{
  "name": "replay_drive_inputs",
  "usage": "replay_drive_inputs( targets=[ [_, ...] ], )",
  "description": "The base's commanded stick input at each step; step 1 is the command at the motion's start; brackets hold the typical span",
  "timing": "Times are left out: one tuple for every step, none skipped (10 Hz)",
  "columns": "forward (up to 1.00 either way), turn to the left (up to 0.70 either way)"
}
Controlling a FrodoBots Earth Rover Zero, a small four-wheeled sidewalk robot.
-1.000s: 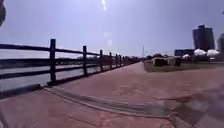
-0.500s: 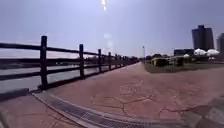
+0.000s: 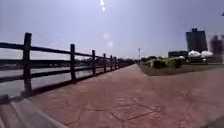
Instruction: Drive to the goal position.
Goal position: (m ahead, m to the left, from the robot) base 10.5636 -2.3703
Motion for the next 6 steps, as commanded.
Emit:
replay_drive_inputs(
  targets=[
    [0.91,-0.19],
    [0.87,0.00],
    [0.99,0.01],
    [1.00,0.01],
    [1.00,0.01],
    [1.00,0.01]
  ],
)
